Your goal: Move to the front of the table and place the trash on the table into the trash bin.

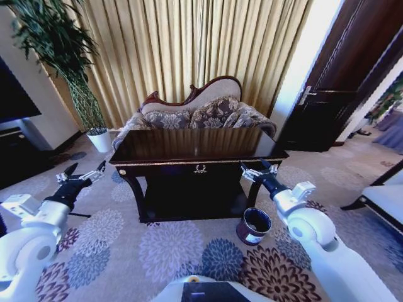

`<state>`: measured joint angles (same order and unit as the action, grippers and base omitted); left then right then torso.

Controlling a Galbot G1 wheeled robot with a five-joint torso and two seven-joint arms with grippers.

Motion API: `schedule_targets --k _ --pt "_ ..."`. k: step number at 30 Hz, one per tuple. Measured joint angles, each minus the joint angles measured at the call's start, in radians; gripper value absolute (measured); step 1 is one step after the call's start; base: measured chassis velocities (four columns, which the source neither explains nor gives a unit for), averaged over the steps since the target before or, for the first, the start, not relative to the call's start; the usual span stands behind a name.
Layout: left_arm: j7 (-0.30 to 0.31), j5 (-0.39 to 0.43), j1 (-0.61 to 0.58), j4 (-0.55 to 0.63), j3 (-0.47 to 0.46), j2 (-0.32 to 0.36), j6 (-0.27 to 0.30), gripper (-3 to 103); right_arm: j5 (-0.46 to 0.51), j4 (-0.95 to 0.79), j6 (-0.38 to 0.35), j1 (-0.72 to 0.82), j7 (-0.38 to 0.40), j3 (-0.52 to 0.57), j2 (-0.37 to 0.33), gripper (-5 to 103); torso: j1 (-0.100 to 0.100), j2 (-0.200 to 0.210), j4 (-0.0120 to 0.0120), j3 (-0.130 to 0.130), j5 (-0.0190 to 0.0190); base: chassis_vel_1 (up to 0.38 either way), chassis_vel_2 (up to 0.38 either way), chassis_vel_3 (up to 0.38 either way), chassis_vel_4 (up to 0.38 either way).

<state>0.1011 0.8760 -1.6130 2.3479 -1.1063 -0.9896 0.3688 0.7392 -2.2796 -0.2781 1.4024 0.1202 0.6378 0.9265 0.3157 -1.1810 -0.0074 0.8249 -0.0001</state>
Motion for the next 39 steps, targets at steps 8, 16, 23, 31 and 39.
schedule_targets --k 8,16,23,31,39 --pt "-0.006 -0.003 -0.019 0.022 -0.006 -0.012 -0.002 100 0.000 -0.026 0.004 0.019 0.000 0.013 0.005 100 0.000 0.000 -0.0001 0.000 0.0002 0.118 -0.120 -0.108 0.124" --pt "-0.017 -0.004 -0.033 0.029 -0.028 -0.017 -0.008 100 -0.002 -0.038 0.008 0.032 0.000 0.023 0.007 100 0.000 0.000 0.0002 0.000 0.0000 0.175 -0.172 -0.150 0.184" --pt "-0.023 -0.004 -0.043 0.035 -0.042 -0.019 -0.013 100 -0.003 -0.044 0.010 0.034 -0.001 0.024 0.008 100 -0.001 0.000 0.0001 0.000 -0.0003 0.210 -0.200 -0.229 0.175" --pt "-0.026 -0.006 -0.050 0.041 -0.043 -0.032 -0.014 100 -0.003 -0.038 0.012 0.035 -0.002 0.024 0.008 100 0.000 0.000 -0.0002 0.000 0.0004 0.160 -0.180 -0.163 0.171" --pt "-0.027 -0.016 -0.055 0.046 -0.041 -0.036 -0.019 100 -0.003 -0.036 0.021 0.036 -0.002 0.023 0.011 100 0.000 0.000 -0.0001 0.000 0.0000 0.165 -0.179 -0.179 0.175"
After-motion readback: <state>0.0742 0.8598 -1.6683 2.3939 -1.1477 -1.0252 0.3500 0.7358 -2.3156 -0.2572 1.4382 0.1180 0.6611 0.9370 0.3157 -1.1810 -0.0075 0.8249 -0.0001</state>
